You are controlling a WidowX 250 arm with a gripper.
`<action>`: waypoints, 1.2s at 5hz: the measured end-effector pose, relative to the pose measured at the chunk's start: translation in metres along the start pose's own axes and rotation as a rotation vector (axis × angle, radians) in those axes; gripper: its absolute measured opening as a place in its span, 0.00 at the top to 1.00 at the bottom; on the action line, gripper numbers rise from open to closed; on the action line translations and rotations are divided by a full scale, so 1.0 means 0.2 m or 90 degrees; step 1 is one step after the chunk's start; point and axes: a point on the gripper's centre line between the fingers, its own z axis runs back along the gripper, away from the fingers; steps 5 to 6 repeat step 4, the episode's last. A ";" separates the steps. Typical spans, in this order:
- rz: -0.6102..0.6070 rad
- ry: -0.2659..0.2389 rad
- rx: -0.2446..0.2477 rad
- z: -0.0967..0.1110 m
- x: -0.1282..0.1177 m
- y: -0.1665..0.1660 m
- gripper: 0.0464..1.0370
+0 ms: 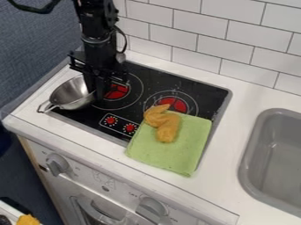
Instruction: Moved the wok to the bottom part of left burner
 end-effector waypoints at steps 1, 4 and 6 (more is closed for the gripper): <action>-0.018 -0.005 0.000 0.04 0.00 -0.03 0.53; -0.127 -0.054 -0.053 0.22 0.03 -0.19 0.03; -0.127 -0.054 -0.053 0.22 0.03 -0.19 0.03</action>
